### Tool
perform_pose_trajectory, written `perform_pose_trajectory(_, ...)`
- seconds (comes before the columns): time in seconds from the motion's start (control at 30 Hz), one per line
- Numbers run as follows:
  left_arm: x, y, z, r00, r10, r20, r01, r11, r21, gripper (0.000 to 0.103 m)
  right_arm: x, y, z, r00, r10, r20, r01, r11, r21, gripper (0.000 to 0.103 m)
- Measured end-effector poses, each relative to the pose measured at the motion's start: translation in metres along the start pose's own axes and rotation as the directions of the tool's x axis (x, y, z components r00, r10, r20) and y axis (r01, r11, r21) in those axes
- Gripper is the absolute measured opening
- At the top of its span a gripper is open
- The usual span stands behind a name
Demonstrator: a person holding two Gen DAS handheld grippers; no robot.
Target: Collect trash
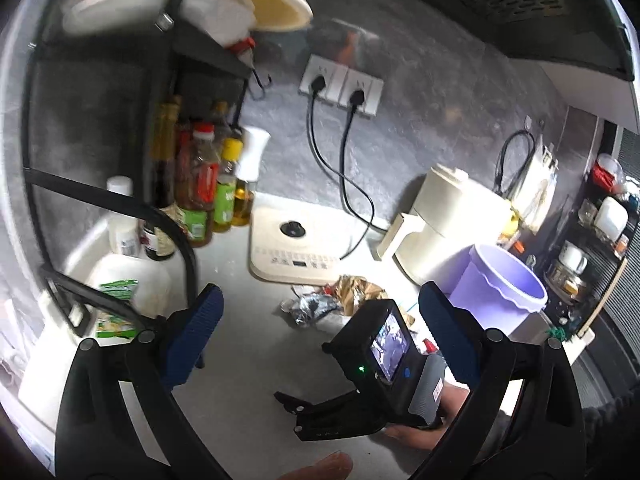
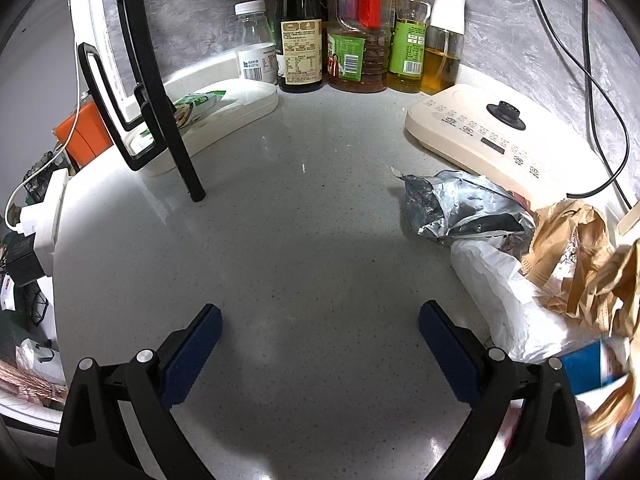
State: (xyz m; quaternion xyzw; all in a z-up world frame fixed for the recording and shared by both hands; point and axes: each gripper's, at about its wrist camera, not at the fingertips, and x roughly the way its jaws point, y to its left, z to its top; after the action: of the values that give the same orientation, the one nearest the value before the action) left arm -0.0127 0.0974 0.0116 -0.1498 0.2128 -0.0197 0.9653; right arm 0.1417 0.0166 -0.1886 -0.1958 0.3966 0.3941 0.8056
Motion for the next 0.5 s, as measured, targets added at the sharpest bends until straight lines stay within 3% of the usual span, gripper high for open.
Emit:
perform_pose_trajectory(0.27, -0.025, 0.002, -0.009, 0.996, 0.084, 0.009, -0.084, 0.996, -0.044, 0.097, 0.001, 0.0, 0.005, 1.0, 0.016, -0.007, -0.016, 1.0, 0.001, 0.095)
perform_pose_trajectory(0.4, -0.03, -0.01, -0.003, 0.997, 0.074, 0.024, -0.074, 0.997, -0.013, 0.097, -0.055, 0.011, 0.015, 0.989, 0.033, 0.147, -0.035, 0.999, 0.013, 0.096)
perform_pose_trajectory(0.5, -0.026, -0.021, 0.007, 0.998, 0.064, 0.027, -0.065, 0.997, 0.04, 0.097, -0.118, 0.006, 0.017, 0.96, 0.029, 0.277, -0.066, 0.99, 0.125, 0.095)
